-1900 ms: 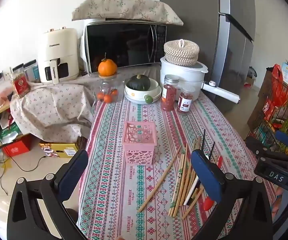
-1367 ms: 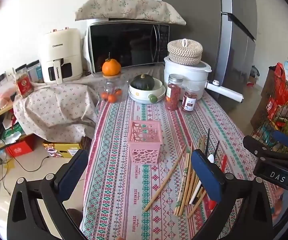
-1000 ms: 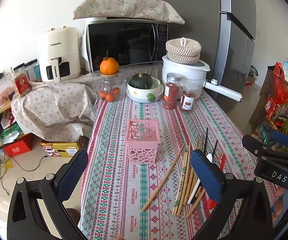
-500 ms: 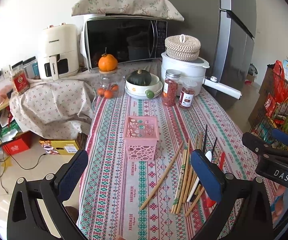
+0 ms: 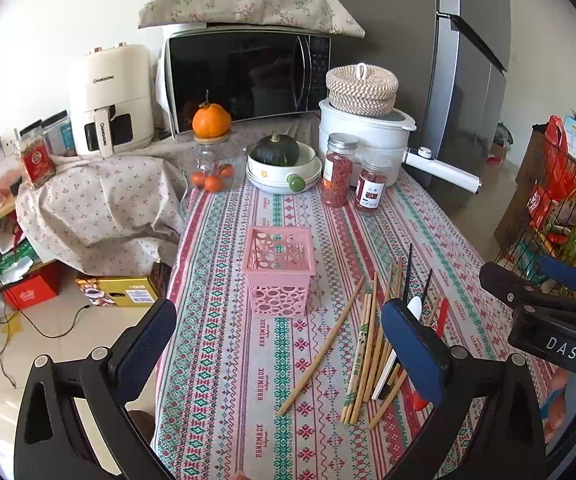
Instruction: Organize utensils
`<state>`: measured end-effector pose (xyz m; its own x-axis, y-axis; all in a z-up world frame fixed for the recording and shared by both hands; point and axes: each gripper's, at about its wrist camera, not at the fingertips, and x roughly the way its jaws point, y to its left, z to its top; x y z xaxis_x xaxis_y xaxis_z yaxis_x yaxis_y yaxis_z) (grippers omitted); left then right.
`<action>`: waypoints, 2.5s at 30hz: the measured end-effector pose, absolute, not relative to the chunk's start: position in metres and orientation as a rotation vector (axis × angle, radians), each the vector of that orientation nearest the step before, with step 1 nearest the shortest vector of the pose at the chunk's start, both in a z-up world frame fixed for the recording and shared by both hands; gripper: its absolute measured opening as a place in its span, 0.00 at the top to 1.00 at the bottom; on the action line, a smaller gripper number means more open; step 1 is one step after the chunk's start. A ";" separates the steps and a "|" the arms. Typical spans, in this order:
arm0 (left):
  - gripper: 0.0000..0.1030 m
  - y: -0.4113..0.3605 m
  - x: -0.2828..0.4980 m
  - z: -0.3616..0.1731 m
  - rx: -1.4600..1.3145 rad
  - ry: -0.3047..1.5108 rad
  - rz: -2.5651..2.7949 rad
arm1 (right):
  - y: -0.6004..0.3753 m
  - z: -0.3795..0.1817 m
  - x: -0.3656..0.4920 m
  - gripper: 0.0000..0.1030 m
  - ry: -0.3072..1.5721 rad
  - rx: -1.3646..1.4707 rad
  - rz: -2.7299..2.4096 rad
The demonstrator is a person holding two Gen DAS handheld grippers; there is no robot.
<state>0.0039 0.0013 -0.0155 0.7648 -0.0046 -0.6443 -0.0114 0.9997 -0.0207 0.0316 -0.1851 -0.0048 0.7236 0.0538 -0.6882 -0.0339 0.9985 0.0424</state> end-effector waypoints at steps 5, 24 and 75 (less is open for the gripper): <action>0.00 0.001 0.004 -0.016 -0.022 0.703 0.002 | -0.185 -0.005 0.032 0.00 0.763 0.029 0.049; 0.00 -0.002 0.004 -0.017 -0.021 0.709 -0.001 | -0.186 -0.009 0.032 0.00 0.779 0.036 0.055; 0.81 -0.127 0.205 -0.161 0.348 1.377 -0.178 | -0.321 -0.095 0.112 0.19 1.198 0.439 0.045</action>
